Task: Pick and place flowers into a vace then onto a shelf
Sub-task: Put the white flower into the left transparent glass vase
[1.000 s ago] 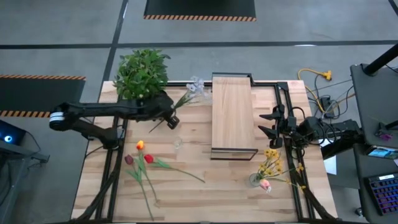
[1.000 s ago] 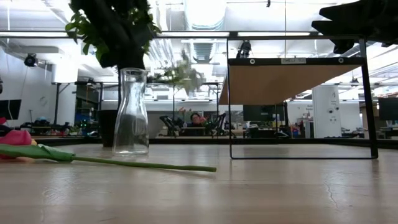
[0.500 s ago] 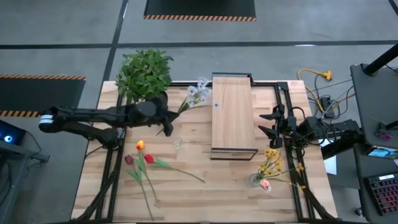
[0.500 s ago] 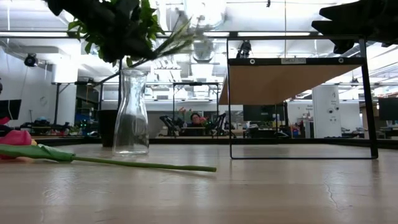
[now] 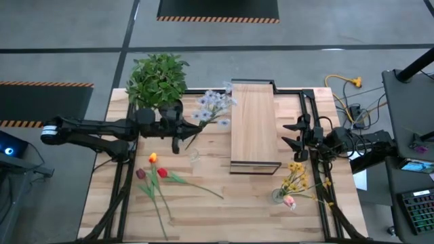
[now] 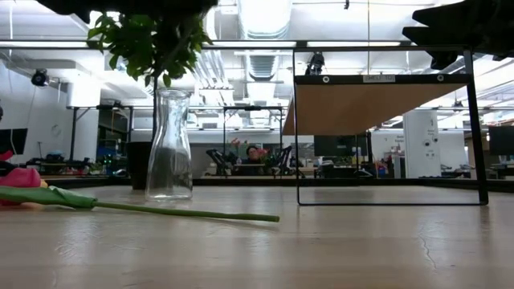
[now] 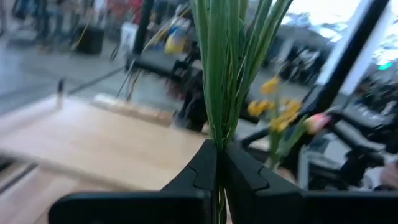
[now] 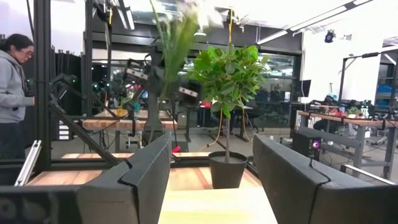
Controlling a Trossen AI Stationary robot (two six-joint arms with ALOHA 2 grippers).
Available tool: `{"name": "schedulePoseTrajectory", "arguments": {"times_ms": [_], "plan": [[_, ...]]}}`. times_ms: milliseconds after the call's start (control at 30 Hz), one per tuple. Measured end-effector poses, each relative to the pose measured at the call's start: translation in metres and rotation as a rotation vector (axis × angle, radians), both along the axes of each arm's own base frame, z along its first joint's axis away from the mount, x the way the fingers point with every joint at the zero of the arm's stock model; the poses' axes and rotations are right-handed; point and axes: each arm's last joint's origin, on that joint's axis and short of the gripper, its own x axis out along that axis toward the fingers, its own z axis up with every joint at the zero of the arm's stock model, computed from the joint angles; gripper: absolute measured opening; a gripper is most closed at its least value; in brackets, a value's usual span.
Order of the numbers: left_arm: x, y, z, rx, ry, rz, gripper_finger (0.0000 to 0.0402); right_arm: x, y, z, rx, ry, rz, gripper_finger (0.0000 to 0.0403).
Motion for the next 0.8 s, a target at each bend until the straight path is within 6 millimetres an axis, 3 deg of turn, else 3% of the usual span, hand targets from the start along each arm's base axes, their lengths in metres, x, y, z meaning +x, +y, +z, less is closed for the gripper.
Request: {"name": "schedulePoseTrajectory", "arguments": {"times_ms": [267,600,800], "plan": [[-0.002,-0.009,-0.011,0.018,-0.156,-0.055,0.0,0.0,0.0,0.0,0.0,0.002,0.0,0.0219],[-0.012,-0.013,-0.048,0.039,-0.184,-0.068,0.0,0.001,0.0,-0.002,-0.002,0.018,0.0,0.0219],[-0.015,-0.013,-0.054,0.125,-0.203,-0.056,0.0,0.001,0.0,-0.002,-0.002,0.018,0.0,0.0219]]}}
